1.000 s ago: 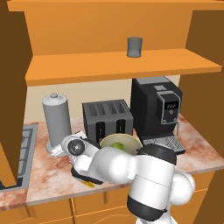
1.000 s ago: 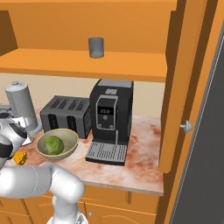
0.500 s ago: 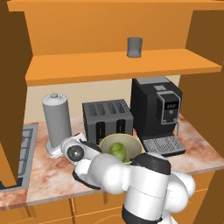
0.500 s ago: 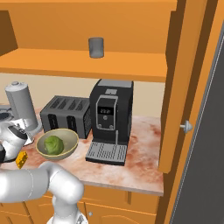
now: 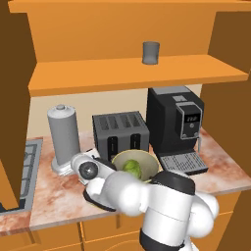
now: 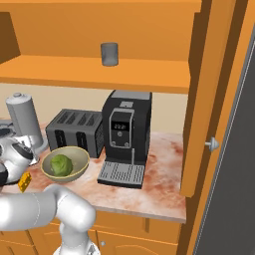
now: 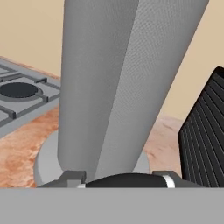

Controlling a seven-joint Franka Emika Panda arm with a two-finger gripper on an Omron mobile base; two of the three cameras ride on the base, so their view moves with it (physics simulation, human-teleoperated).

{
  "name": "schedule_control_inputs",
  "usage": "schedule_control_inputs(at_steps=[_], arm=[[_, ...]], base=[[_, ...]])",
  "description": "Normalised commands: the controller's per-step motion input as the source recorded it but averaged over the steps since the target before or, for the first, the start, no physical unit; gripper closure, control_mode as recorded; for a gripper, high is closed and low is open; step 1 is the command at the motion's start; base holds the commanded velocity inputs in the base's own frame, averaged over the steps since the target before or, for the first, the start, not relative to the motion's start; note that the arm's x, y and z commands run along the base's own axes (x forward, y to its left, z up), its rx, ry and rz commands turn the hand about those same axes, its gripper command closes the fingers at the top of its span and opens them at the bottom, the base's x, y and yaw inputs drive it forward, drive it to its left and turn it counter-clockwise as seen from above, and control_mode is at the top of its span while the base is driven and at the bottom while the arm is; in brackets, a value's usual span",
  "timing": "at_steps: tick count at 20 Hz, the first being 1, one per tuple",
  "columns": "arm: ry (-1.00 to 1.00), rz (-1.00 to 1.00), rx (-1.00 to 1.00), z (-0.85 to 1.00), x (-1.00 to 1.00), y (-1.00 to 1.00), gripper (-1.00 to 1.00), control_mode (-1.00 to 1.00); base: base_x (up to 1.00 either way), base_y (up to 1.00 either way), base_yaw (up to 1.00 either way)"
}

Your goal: Pick the cheese from the fridge and the cheese grater from the cabinet and place them next to the salad bowl.

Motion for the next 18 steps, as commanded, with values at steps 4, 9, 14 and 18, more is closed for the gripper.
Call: schedule_control_inputs(at_steps=[4, 9, 14, 18], arm=[[0.00, 0.00, 0.02, -0.02, 0.00, -0.05, 1.00, -1.00], [0.00, 0.00, 0.00, 0.00, 0.00, 0.00, 1.00, -1.00], [0.04, 0.00, 0.00, -0.01, 0.00, 0.00, -1.00, -1.00], [0.06, 0.00, 0.00, -0.05, 0.00, 0.00, -1.00, -1.00]], base=[[0.00, 0.00, 0.00], [0.00, 0.00, 0.00], [0.00, 0.00, 0.00], [0.00, 0.00, 0.00]])
